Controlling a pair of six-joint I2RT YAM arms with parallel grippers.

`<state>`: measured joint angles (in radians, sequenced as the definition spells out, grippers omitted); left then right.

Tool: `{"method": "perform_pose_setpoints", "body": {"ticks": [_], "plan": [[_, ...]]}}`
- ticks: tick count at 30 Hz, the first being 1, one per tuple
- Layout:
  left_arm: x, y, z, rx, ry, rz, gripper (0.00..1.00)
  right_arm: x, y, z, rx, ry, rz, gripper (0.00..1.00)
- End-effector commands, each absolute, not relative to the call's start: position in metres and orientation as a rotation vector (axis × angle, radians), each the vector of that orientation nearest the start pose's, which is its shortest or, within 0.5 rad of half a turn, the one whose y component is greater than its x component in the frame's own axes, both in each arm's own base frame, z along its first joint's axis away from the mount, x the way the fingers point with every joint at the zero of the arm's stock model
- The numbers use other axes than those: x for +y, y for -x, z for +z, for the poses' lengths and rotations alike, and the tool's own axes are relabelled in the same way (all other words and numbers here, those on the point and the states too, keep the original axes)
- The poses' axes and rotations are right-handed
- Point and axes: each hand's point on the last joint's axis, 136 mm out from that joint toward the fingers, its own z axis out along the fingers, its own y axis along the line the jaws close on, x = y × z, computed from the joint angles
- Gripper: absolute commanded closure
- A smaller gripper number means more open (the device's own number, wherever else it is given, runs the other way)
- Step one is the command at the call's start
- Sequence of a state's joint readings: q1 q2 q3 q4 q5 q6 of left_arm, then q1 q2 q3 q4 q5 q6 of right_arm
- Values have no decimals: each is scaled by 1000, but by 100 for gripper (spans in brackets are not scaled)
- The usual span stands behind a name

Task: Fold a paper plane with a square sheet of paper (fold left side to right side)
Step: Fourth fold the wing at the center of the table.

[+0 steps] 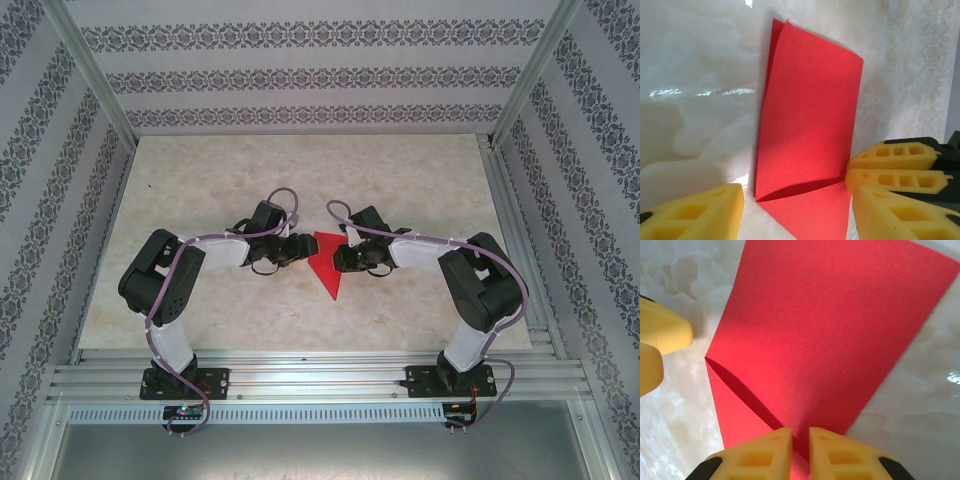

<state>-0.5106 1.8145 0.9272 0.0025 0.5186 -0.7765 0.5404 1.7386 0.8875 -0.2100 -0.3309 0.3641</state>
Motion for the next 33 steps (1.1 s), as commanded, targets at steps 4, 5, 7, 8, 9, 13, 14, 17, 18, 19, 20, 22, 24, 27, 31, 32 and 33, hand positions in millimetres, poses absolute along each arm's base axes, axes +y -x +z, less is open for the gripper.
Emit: {"method": "perform_pose_setpoints", "body": {"ticks": [4,5,7,8,9,13,14,17,18,19,20,22,24,27,31,32,33], "plan": [[-285,-331,49,2695,98,-1109,40,243,-306,30,2681,370,715,83],[-285,-330,48,2700,101,-1107,40,242,-306,31,2679,367,719,83],[-286,-330,48,2703,101,-1111,41,243,-306,34,2669,362,733,83],[-286,-329,47,2707,99,-1114,40,243,-306,36,2662,359,746,82],[-287,-329,47,2710,97,-1114,41,243,-305,38,2657,359,756,81],[-289,-328,45,2718,94,-1109,41,244,-304,44,2640,354,792,75],[-289,-329,44,2720,95,-1109,41,245,-303,45,2633,355,811,74],[-289,-328,44,2724,91,-1103,41,249,-301,49,2623,363,858,73],[-289,-328,44,2725,92,-1102,41,251,-300,50,2620,369,873,73],[-290,-328,44,2725,89,-1101,41,251,-299,50,2621,368,879,73],[-289,-328,43,2727,88,-1100,41,252,-299,50,2618,370,889,73],[-289,-328,43,2727,89,-1101,40,253,-296,49,2623,369,901,73],[-289,-327,42,2730,92,-1096,40,253,-295,49,2628,367,908,73],[-289,-328,43,2728,91,-1098,40,252,-293,47,2636,369,912,81],[-290,-328,44,2728,91,-1102,41,249,-292,48,2634,364,901,95],[-290,-327,43,2731,91,-1102,40,248,-292,48,2633,364,896,97],[-290,-328,44,2730,94,-1105,40,247,-292,48,2636,362,890,99]]}}
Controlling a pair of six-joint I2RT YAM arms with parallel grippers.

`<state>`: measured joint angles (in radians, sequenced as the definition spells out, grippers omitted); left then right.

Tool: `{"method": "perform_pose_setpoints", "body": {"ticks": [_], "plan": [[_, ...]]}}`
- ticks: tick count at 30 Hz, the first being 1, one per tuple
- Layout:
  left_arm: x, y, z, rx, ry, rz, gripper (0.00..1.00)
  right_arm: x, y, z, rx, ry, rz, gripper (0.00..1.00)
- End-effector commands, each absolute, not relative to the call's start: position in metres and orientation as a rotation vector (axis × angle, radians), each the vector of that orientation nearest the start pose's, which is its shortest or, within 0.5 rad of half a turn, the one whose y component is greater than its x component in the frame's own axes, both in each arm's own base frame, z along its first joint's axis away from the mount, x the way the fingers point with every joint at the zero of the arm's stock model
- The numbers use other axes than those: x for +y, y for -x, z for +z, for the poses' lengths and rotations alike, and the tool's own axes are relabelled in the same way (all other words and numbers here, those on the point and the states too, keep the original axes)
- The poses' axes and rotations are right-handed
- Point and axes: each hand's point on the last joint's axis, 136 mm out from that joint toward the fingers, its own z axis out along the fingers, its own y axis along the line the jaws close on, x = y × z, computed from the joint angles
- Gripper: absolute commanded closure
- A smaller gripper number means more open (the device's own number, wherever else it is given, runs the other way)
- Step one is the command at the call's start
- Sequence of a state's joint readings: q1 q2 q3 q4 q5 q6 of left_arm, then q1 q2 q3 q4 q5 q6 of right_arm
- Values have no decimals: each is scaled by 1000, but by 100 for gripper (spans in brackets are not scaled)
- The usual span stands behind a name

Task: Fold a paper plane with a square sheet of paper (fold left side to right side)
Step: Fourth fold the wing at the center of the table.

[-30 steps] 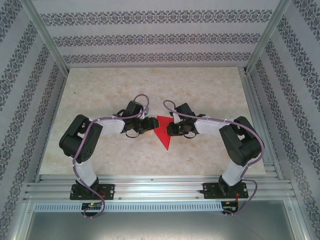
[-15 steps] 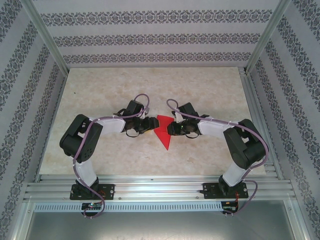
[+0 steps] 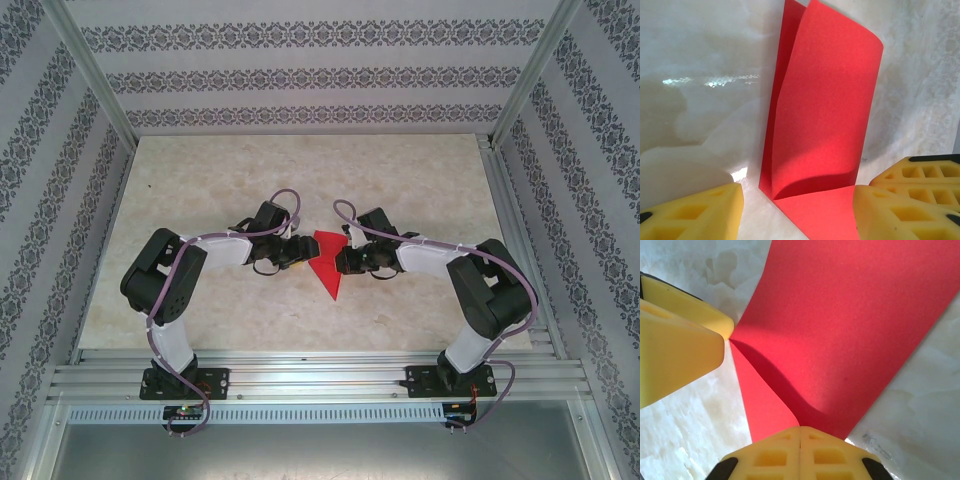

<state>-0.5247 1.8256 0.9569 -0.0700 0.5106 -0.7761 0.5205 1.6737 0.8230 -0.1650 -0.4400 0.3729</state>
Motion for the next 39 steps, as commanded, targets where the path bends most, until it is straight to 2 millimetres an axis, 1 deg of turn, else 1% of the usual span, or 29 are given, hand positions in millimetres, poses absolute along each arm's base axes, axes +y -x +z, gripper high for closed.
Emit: {"method": "perform_pose_setpoints", "body": {"ticks": [1,10,16,20,23,24,26,28,31,35,37,39], "plan": [[-291,-328,45,2728,92,-1106,41,246,-293,48,2636,363,888,100],[-298,-329,45,2735,95,-1114,42,242,-294,44,2652,364,861,100],[-303,-330,40,2745,103,-1120,47,241,-293,43,2655,360,860,100],[-309,-333,42,2733,106,-1137,55,241,-292,42,2657,362,861,100],[-314,-335,44,2728,100,-1141,64,240,-294,42,2656,362,857,97],[-315,-335,44,2728,102,-1141,69,240,-294,43,2654,364,851,95],[-318,-336,44,2726,100,-1143,77,237,-296,48,2650,368,827,91],[-319,-335,45,2726,101,-1144,86,232,-298,56,2644,367,785,84],[-316,-334,46,2727,114,-1123,90,222,-299,75,2625,356,711,74],[-310,-333,50,2718,145,-1091,93,214,-291,96,2606,370,612,68],[-307,-332,54,2708,169,-1084,94,216,-282,104,2599,389,565,65],[-307,-332,58,2698,192,-1093,95,224,-273,107,2593,396,562,63]]}}
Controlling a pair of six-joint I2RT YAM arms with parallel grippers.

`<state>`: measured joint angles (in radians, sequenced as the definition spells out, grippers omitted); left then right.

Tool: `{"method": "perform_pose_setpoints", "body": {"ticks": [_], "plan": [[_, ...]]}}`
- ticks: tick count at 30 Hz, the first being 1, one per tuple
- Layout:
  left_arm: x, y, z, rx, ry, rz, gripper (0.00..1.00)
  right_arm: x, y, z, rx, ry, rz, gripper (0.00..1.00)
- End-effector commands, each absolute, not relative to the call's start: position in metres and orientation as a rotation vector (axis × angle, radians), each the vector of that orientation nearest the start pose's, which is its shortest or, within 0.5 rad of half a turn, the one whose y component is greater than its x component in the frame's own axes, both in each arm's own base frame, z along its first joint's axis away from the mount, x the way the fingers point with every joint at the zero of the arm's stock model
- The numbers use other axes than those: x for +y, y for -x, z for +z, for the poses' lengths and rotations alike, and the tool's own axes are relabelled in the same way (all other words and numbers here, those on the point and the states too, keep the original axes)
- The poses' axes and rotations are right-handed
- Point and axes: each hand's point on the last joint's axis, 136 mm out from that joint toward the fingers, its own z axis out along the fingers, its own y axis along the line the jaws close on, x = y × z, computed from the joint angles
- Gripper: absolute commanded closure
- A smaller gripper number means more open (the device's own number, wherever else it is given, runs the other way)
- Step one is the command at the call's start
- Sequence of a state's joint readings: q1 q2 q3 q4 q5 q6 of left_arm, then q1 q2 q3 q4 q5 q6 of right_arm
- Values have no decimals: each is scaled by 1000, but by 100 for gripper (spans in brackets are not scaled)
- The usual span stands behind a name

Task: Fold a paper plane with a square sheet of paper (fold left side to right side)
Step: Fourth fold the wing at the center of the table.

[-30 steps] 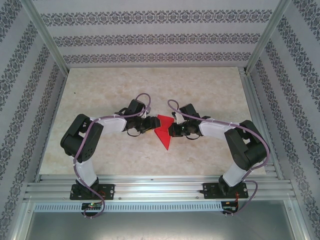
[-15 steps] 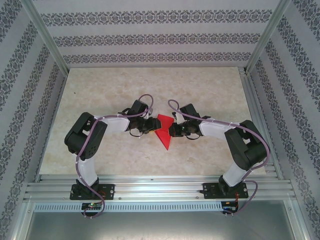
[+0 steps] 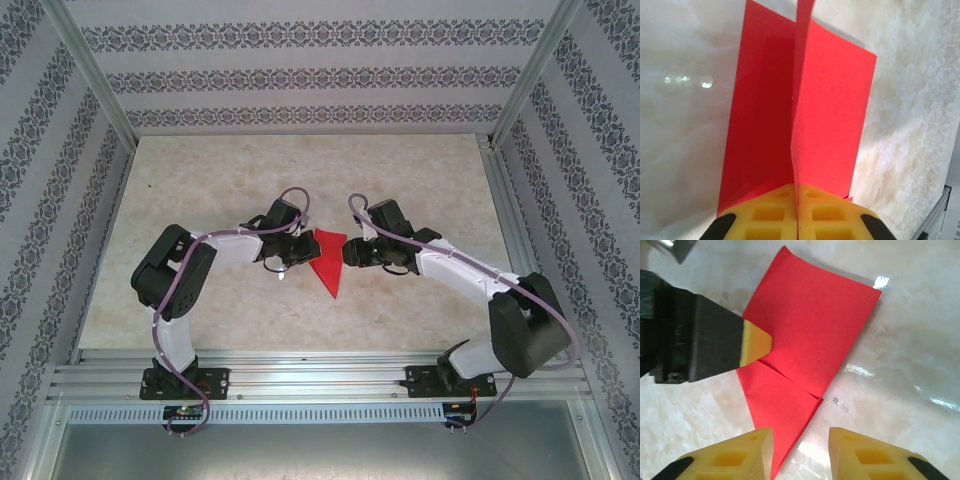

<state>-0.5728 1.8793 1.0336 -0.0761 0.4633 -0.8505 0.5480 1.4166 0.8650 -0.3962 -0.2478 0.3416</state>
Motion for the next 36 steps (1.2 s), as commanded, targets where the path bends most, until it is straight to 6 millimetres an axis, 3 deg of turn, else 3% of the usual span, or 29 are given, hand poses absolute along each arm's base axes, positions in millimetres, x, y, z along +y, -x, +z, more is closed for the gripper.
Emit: {"method": "perform_pose_setpoints", "body": {"ticks": [1,5,13,27,36], "plan": [[-306,-332,60,2695,206,-1100,95,231,-267,105,2589,402,557,62],[-302,-331,66,2695,230,-1070,96,250,-254,94,2564,437,500,58],[-305,-331,64,2720,226,-1071,96,273,-259,73,2550,558,350,57],[-309,-335,62,2735,229,-1069,96,288,-262,51,2532,708,145,52],[-312,-336,61,2744,226,-1080,94,286,-259,38,2528,742,54,53]]}}
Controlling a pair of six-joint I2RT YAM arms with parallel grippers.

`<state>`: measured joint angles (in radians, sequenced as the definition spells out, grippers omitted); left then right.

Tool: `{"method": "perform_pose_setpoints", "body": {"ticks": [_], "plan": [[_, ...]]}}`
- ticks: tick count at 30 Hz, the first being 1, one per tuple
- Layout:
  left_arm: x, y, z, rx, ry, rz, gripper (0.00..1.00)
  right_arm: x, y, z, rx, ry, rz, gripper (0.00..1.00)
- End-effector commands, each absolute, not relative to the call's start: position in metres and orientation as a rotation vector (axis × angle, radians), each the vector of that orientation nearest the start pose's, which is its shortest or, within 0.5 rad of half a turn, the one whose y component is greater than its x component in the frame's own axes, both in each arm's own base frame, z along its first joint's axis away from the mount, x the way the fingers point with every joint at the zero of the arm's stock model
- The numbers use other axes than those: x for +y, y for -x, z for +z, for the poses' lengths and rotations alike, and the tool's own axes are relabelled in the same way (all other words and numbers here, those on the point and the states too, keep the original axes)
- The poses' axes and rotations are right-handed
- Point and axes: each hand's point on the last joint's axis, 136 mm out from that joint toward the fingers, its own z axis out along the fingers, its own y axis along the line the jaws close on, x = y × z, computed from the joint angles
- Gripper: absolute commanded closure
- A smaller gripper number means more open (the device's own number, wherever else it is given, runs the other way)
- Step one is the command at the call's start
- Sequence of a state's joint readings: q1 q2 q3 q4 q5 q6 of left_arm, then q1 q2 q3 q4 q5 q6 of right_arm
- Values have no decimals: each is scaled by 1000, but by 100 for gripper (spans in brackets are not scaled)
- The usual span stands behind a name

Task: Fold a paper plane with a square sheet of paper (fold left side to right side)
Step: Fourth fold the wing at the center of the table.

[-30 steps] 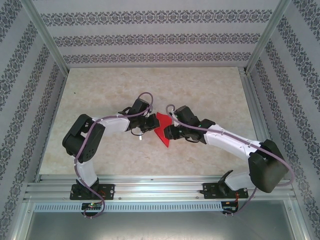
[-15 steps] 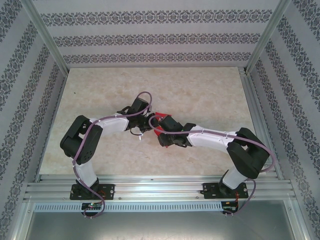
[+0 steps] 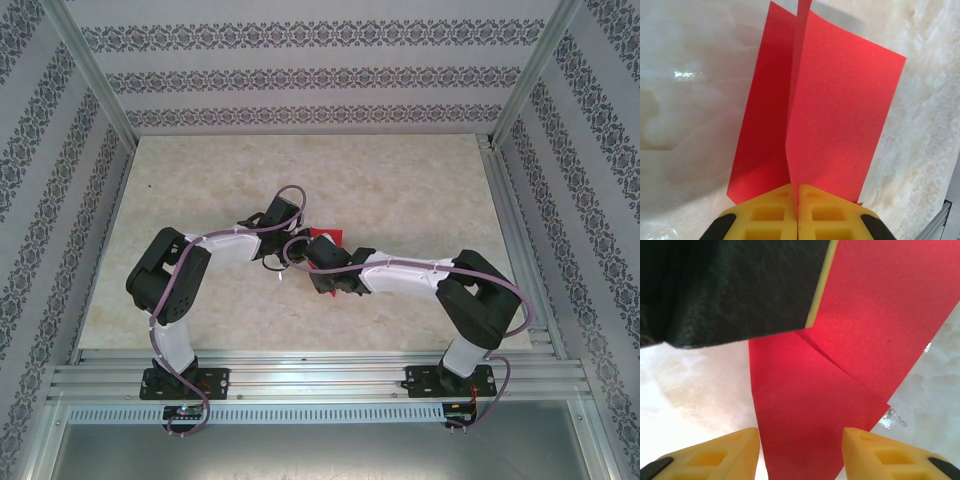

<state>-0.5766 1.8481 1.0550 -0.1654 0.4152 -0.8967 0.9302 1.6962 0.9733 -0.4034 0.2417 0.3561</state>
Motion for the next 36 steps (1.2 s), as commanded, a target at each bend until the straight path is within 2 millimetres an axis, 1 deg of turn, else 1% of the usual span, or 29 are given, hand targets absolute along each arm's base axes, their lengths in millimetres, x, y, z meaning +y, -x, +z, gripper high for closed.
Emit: {"method": "perform_pose_setpoints", "body": {"ticks": [1,5,8,10,13,15,17,20,23,32,36], "plan": [[-313,-337,61,2741,229,-1082,94,285,-258,36,2527,744,46,53],[-314,-339,62,2733,249,-1095,94,284,-255,33,2512,737,68,54],[-314,-340,60,2740,270,-1092,94,284,-254,40,2467,705,136,51],[-313,-340,58,2749,286,-1079,94,284,-254,48,2432,697,166,49],[-309,-340,57,2755,323,-1056,94,284,-253,58,2390,703,199,46],[-306,-339,56,2764,346,-1038,95,281,-253,60,2379,710,190,45],[-305,-339,55,2769,360,-1027,94,279,-252,58,2378,721,174,45],[-306,-338,54,2778,367,-1031,94,282,-249,55,2369,747,160,45],[-305,-338,54,2779,372,-1031,94,283,-249,48,2365,770,112,45],[-309,-338,55,2786,360,-1054,92,282,-260,36,2334,785,12,46],[-309,-337,54,2791,364,-1055,92,282,-260,28,2345,803,0,48]]}}
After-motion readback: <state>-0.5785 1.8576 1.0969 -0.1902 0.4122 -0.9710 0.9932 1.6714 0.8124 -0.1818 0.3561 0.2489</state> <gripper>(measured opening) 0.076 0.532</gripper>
